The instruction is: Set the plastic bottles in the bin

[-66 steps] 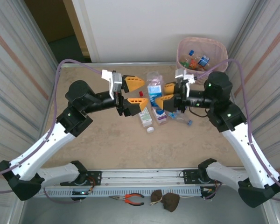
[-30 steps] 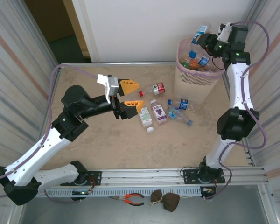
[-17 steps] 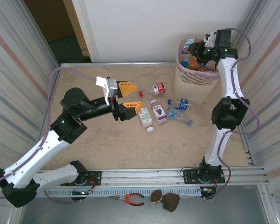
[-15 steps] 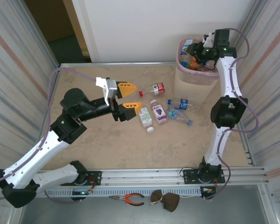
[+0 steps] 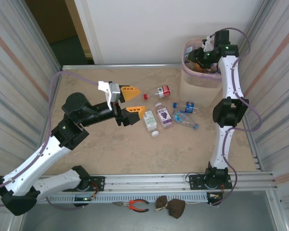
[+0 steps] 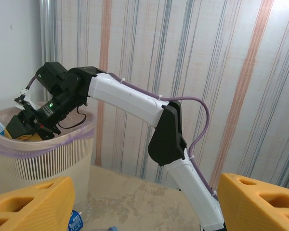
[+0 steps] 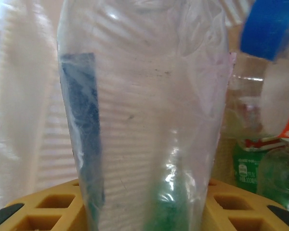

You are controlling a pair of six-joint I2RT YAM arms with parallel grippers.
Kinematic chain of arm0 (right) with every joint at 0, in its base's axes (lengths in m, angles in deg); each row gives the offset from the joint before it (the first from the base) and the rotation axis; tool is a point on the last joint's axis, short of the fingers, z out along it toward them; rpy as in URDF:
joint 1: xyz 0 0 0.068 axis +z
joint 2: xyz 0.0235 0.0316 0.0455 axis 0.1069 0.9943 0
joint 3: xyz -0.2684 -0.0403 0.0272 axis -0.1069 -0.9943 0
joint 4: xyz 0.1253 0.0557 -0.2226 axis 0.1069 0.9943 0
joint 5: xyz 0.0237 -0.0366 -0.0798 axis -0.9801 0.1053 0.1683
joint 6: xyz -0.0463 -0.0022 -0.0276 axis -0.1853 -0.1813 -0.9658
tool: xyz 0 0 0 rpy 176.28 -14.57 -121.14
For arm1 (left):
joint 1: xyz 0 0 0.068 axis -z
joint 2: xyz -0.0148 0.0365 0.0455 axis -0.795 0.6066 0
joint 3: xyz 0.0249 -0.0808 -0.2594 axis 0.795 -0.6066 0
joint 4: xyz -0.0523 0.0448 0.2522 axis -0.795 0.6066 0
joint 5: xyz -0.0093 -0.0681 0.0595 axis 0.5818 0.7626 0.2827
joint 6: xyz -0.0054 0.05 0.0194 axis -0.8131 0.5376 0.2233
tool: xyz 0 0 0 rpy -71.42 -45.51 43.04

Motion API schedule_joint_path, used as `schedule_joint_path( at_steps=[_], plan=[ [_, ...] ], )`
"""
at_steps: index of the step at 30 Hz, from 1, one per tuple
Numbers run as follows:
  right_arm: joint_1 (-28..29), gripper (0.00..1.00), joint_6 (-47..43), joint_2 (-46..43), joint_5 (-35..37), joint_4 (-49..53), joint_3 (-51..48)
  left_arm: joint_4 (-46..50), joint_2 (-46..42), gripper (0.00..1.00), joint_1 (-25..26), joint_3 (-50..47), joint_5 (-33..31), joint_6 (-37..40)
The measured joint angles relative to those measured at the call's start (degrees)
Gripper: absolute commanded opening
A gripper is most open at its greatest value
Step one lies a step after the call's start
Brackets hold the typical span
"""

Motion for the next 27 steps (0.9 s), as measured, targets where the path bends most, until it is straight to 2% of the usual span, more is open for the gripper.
schedule_joint_path(
  at_steps=[7, 13, 16, 27],
  plan=[
    [-0.1, 0.55, -1.6, 4.1, 4.3, 1.5, 2.6, 0.0, -1.2, 0.78, 0.0, -0.9, -0.3, 0.0],
    [0.7, 0.72, -2.7, 5.1, 8.6, 4.0, 3.0, 0.0, -1.7, 0.78, 0.0, -1.3, -0.7, -0.1],
    [0.9, 0.77, -3.1, 5.9, 10.1, 4.3, 3.0, 0.0, -2.0, 0.78, -0.1, -1.6, -0.7, -0.1],
    [0.8, 0.85, -2.7, 1.9, 11.8, 5.2, 3.0, 0.0, -2.2, 0.78, -0.1, -2.0, -1.1, -0.2]
  ],
)
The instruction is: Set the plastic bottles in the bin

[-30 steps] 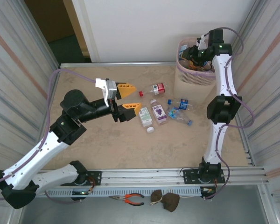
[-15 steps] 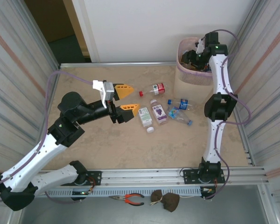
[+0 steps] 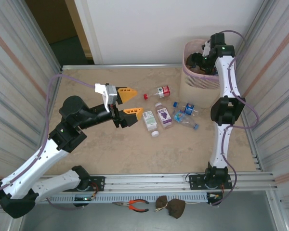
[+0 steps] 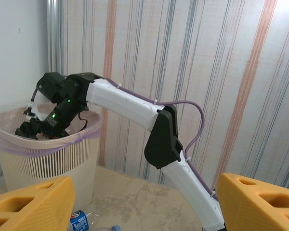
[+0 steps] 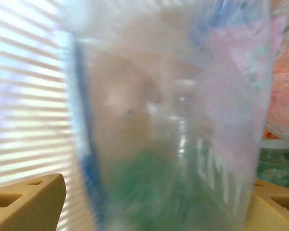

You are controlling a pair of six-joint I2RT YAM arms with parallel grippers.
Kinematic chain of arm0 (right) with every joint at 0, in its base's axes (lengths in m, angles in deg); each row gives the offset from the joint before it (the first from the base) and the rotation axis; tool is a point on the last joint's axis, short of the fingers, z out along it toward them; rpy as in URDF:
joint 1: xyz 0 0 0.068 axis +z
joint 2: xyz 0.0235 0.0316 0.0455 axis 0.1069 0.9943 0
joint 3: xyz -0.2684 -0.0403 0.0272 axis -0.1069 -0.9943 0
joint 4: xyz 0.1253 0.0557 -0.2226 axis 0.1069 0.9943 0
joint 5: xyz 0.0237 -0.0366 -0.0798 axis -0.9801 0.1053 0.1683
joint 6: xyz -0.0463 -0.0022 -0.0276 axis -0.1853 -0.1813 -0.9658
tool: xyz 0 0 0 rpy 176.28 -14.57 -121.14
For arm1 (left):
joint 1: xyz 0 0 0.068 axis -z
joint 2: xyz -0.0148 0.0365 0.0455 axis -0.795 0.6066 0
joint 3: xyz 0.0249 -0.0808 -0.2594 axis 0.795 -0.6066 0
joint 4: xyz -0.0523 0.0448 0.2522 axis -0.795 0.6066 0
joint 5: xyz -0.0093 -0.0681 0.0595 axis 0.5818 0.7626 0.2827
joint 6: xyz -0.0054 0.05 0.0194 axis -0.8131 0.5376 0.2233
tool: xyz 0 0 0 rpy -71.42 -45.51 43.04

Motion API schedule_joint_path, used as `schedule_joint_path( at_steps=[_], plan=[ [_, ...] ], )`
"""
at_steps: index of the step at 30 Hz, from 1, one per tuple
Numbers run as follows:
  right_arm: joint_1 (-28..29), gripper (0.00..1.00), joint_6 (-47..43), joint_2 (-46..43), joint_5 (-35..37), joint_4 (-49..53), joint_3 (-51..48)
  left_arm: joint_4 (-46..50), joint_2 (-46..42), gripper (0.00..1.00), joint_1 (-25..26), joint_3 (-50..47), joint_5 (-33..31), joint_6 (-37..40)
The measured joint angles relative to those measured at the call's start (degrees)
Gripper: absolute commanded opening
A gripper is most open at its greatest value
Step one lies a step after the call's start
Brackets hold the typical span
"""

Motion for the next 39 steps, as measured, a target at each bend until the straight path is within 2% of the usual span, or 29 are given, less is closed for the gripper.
schedule_joint_path(
  at_steps=[16, 23, 25, 29, 32, 39],
  plan=[
    [-0.1, 0.85, -0.1, -12.8, 1.7, 0.2, -0.4, 0.0, 0.0, 0.78, 0.0, -0.5, -1.1, -0.1],
    [0.7, 0.82, -1.7, -21.2, 3.3, 0.0, -9.0, 0.0, 1.1, 0.78, 0.0, -0.5, -1.9, -0.1],
    [1.1, 0.74, -2.3, -24.2, 3.4, -0.5, -12.7, 0.0, 1.5, 0.78, 0.0, -0.5, -1.9, -0.1],
    [1.4, 0.45, -3.0, -28.7, 4.1, -2.9, -19.1, 0.0, 2.4, 0.78, 0.0, -0.5, -1.9, -0.3],
    [0.5, 0.30, -2.5, -28.4, 4.0, -5.2, -19.5, 0.0, 3.1, 0.78, 0.0, -0.5, -1.8, -0.3],
    [-2.3, 0.18, -0.6, -21.0, 1.8, -9.9, -16.1, 0.0, 3.2, 0.78, -0.2, -0.5, -1.9, -0.3]
  ],
)
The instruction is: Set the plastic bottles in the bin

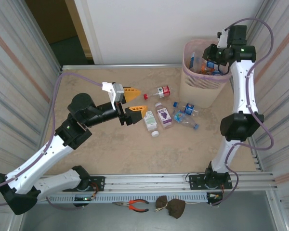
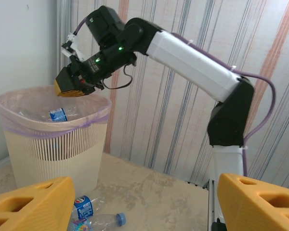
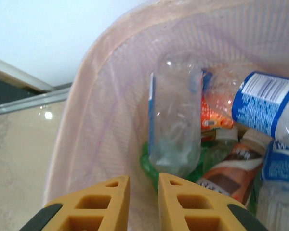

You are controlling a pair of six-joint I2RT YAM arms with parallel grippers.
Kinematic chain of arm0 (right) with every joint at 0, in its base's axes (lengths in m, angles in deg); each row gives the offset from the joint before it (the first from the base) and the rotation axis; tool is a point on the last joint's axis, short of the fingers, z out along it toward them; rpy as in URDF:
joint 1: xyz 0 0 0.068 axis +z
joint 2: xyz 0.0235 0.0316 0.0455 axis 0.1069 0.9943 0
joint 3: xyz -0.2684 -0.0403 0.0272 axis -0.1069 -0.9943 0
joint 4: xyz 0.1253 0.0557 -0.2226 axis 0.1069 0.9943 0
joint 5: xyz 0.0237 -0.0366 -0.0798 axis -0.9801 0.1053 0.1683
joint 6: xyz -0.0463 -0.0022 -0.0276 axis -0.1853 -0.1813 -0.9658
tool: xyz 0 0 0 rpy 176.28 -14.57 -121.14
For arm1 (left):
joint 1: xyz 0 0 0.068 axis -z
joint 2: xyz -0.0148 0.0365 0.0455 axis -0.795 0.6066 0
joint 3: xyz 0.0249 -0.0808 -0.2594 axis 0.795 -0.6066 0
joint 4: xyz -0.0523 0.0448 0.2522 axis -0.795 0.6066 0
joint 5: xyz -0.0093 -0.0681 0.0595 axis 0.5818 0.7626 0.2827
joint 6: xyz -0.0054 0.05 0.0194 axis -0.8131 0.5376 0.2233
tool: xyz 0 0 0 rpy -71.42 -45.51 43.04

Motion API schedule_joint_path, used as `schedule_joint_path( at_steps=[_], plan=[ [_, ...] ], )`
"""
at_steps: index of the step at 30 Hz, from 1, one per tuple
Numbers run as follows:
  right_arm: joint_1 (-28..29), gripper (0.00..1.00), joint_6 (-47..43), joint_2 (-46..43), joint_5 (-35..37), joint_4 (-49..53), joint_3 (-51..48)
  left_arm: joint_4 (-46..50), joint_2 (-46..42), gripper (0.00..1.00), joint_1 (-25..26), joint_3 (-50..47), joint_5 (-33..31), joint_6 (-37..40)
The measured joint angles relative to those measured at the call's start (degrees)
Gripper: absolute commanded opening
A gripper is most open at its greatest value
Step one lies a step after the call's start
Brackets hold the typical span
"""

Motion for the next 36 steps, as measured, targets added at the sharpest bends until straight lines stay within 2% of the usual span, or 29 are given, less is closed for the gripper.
schedule_joint_path(
  at_steps=[8, 18, 29, 36],
  plan=[
    [-0.5, 0.12, 2.3, 10.7, -4.3, -3.5, 5.1, 0.0, 0.0, 0.78, -0.4, 0.0, -0.2, 0.0],
    [1.2, 0.10, 3.8, 16.3, -6.9, -6.4, 6.2, 0.2, 0.0, 0.77, -0.4, 0.2, -1.4, -0.9],
    [1.7, 0.10, 3.8, 16.8, -6.7, -7.0, 6.6, 0.4, -2.1, 0.77, -0.4, 0.2, -3.0, -1.5],
    [1.7, 0.17, 4.0, 14.1, -6.4, -6.5, 5.7, 0.5, -2.7, 0.77, -0.4, -0.4, -3.5, -1.5]
  ],
)
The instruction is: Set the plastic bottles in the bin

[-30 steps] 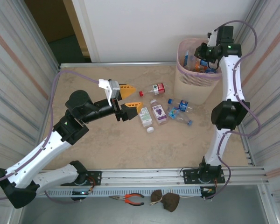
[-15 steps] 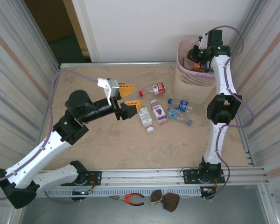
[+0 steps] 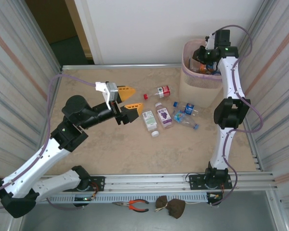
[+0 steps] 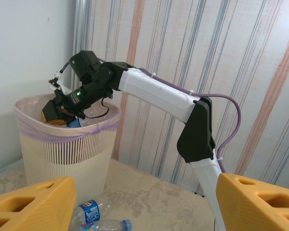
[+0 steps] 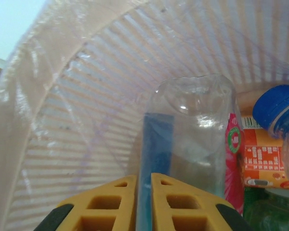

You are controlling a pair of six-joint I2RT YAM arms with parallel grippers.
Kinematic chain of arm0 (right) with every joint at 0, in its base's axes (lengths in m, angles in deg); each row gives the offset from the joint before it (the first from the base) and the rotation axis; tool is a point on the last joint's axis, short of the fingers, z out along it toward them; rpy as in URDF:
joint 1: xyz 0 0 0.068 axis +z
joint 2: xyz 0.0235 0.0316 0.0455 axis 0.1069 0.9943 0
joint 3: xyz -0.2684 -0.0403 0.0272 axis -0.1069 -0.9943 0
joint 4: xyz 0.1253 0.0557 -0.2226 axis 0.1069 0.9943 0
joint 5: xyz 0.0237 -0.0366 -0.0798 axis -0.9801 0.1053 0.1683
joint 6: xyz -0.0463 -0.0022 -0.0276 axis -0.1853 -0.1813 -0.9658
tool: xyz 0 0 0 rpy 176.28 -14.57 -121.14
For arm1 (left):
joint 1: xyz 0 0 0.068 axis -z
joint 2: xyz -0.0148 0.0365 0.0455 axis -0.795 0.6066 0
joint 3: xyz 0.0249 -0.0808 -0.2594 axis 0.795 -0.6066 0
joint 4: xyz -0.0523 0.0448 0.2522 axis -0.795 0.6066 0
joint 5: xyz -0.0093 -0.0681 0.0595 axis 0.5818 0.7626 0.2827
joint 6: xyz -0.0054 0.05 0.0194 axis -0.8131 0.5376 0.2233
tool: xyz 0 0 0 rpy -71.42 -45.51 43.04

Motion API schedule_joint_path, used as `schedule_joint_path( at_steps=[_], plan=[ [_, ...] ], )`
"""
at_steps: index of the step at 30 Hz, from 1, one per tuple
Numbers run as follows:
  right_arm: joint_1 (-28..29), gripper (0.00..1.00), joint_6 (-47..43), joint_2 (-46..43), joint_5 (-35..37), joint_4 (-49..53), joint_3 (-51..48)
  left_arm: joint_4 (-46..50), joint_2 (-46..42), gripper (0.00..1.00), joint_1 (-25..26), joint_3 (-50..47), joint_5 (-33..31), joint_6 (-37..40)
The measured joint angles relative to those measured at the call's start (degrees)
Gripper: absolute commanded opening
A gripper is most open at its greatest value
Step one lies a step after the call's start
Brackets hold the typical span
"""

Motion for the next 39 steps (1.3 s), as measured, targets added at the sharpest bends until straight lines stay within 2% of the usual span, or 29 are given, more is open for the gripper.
schedule_joint_path(
  at_steps=[9, 17, 22, 27, 39],
  plan=[
    [0.0, 0.21, -1.3, -12.2, 0.7, 2.8, -4.4, 3.3, -0.6, 0.77, -0.1, -0.8, -2.4, 0.3],
    [0.0, 0.25, -3.5, -26.7, 2.0, 2.6, -18.2, 13.7, 5.2, 0.77, -1.0, 2.6, -4.6, 4.2],
    [0.0, 0.25, -3.7, -36.4, 3.4, 1.6, -30.7, 21.2, 13.8, 0.75, -3.4, 8.3, -4.4, 8.2],
    [0.0, 0.26, -3.9, -44.8, 5.0, 1.8, -39.8, 29.9, 24.6, 0.72, -4.4, 15.8, -5.3, 15.3],
    [-1.0, 0.27, -6.6, -57.2, 8.5, 5.4, -45.2, 46.6, 52.6, 0.72, -6.9, 34.1, -13.1, 35.8]
  ],
)
